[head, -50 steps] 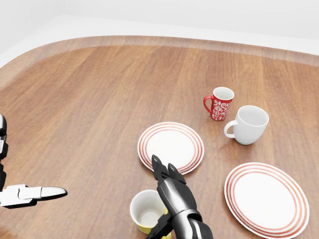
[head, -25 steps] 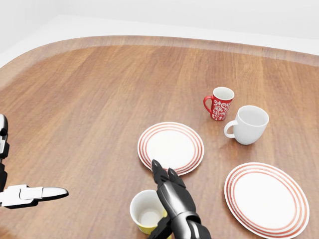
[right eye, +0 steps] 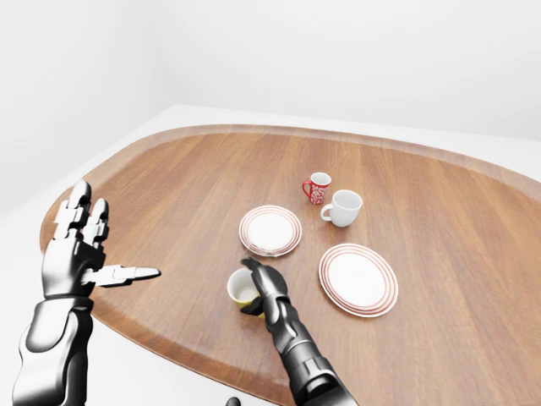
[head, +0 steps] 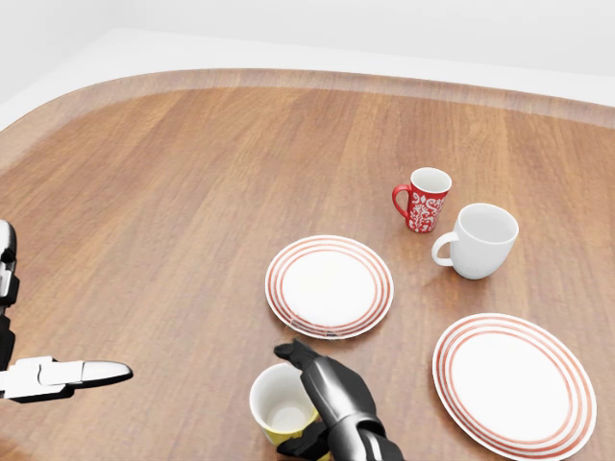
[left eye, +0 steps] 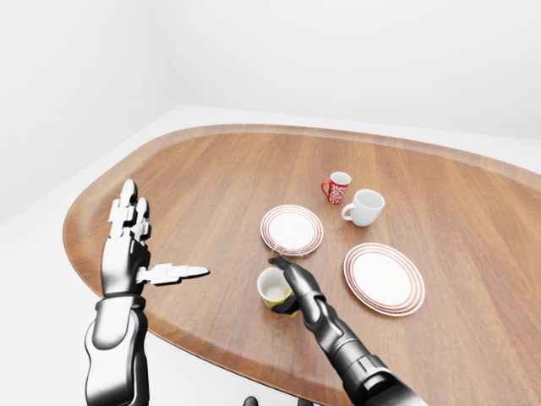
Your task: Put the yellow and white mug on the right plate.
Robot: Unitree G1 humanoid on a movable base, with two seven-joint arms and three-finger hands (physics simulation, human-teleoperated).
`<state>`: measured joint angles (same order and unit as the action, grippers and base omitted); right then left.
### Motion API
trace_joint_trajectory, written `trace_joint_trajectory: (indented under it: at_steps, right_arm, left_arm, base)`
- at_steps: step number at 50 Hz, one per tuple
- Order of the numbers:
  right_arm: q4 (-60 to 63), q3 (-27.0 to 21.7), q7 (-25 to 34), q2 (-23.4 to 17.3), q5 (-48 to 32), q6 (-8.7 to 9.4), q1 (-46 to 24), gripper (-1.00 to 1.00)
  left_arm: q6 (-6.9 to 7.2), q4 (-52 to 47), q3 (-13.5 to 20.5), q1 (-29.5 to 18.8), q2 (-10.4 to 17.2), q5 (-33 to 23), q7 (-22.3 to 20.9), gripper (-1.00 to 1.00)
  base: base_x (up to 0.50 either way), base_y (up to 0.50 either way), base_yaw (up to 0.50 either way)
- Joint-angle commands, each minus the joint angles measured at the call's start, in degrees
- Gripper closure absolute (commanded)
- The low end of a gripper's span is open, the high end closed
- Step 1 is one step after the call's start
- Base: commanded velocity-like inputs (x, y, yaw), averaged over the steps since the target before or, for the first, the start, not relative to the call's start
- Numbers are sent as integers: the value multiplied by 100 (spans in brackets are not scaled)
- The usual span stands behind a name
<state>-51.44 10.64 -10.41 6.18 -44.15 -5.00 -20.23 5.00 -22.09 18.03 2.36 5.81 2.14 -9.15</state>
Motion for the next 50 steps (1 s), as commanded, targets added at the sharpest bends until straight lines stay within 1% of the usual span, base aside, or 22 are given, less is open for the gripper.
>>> trace_joint_trajectory:
  at_steps: [1, 12, 20, 31, 32, 34, 37, 39, 41, 42, 43, 48, 50]
  right_arm:
    - [25, -13, -46, -17, -62, 0, 44, 100]
    - [150, -36, 2, -37, -2, 0, 82, 100]
    - [483, -82, 112, -97, 72, 0, 129, 100]
    - [1426, -255, 602, -277, 387, 0, 143, 100]
    - [1610, -277, 683, -292, 422, 86, 168, 100]
    - [1781, -314, 767, -330, 493, 184, 160, 100]
    - [1750, -374, 793, -389, 599, 201, 60, 100]
    - [1797, -414, 831, -427, 660, 258, 29, 100]
    - [1769, -442, 838, -455, 718, 260, -20, 100]
    - [1653, -487, 808, -490, 767, 223, -110, 100]
    - [1610, -513, 809, -508, 810, 223, -157, 100]
    - [1800, -634, 937, -622, 991, 434, -251, 100]
    - [1809, -696, 966, -686, 1070, 477, -321, 100]
  left_arm:
    - [0, 19, 0, -8, 3, 4, 2, -100]
    - [0, 33, -8, -1, 1, -5, 9, -100]
    - [0, 2, 8, -1, 3, 1, 10, -100]
    - [0, 43, -14, -16, 2, -11, 22, -100]
    - [0, 28, -14, -23, 7, -10, 25, -100]
    - [0, 19, -12, -23, 8, -7, 26, -100]
    - [0, -1, -16, -14, 3, -8, 24, -100]
    - [0, 1, -7, -18, 6, 2, 18, -100]
    - [0, -1, -2, -17, 9, 1, 16, -100]
    - [0, -8, -4, -19, 7, 1, 19, -100]
    - [0, -15, -14, -10, 3, -6, 18, -100]
    - [0, 10, -14, -19, 3, -5, 17, -100]
    - [0, 24, -8, -22, 7, -1, 19, -100]
  base:
    - [0, 0, 0]
    - [0, 0, 0]
    - [0, 0, 0]
    - [0, 0, 0]
    - [0, 0, 0]
    - [0, 0, 0]
    - [0, 0, 0]
    - [0, 0, 0]
    - [0, 0, 0]
    - [0, 0, 0]
    - [0, 0, 0]
    - [0, 0, 0]
    - [0, 0, 0]
